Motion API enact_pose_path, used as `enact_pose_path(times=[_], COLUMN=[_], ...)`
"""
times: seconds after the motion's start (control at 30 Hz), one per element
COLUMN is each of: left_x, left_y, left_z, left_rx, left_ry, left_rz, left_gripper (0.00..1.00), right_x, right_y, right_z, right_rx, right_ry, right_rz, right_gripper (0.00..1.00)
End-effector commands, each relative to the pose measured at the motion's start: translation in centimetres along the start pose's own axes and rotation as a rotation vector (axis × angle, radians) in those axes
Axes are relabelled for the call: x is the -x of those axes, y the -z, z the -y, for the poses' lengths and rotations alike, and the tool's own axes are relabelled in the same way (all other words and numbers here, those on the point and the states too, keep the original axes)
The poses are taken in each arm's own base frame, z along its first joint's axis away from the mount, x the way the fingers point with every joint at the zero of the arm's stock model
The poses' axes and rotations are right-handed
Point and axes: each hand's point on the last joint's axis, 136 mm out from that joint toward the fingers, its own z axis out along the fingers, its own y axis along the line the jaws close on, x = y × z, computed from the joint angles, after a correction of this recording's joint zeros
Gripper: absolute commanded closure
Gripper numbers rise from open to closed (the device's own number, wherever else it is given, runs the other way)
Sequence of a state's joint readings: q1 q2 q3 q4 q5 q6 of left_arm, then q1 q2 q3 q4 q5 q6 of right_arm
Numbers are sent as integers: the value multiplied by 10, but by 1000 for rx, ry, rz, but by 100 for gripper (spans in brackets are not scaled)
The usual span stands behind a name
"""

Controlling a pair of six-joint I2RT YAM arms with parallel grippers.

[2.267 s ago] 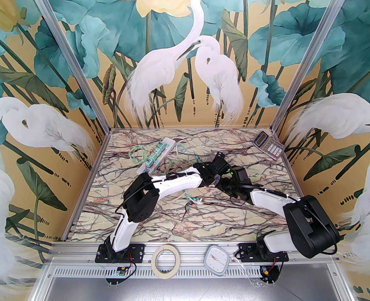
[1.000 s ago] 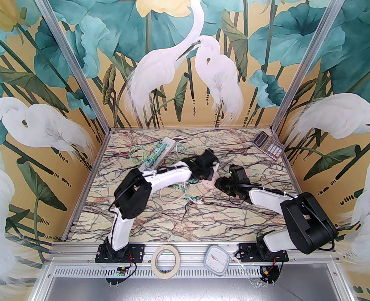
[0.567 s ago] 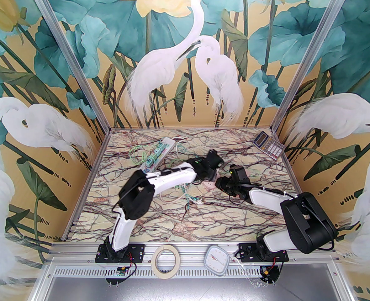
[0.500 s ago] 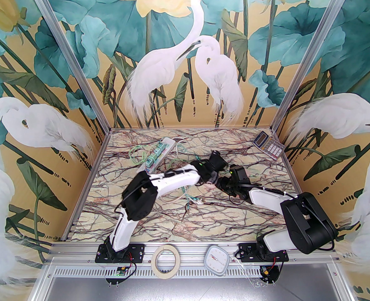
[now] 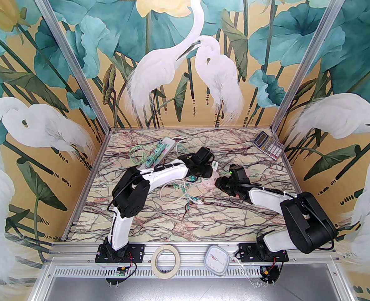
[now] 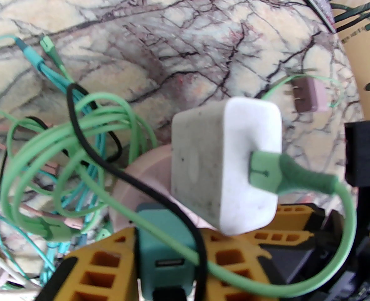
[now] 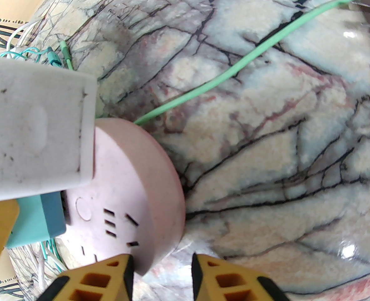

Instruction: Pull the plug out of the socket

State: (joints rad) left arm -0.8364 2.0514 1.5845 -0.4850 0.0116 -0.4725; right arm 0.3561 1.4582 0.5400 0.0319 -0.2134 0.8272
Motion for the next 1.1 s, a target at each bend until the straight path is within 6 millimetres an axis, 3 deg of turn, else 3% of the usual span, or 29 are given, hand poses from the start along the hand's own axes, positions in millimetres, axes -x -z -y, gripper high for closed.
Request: enact_pose_path(times=[0.0,0.23,0.4,0.53,0.77,0.9,1.07], left_x=[-9,-23,-27,-25,2,1,-18], left_y=[7,11,9,12,26,25,12], left_z=[17,37,43,45,18,15,27], left_rx=[-76,243,315,208,-104,-61,106], left_ry=[51,-296,-384,-301,64,26,-153], left_rz=[-33,76,108,83,32,31,41], left_gripper=[98,100,100,100,100,100,100], right_x=[-42,-40,-39,-39,-39,-38,-39], right_y=[-1,-2,-3,-2,-1,-1,-3], right_z=[58,56,56,56,56,55,55], right_rx=[-219,-219,-222,-225,-224,-219,-219], right_ry=[-36,-35,-34,-33,-32,-33,-34], right_rz=[-130,-133,-135,-135,-132,-129,-134], right_gripper=[62,62,62,62,62,62,62])
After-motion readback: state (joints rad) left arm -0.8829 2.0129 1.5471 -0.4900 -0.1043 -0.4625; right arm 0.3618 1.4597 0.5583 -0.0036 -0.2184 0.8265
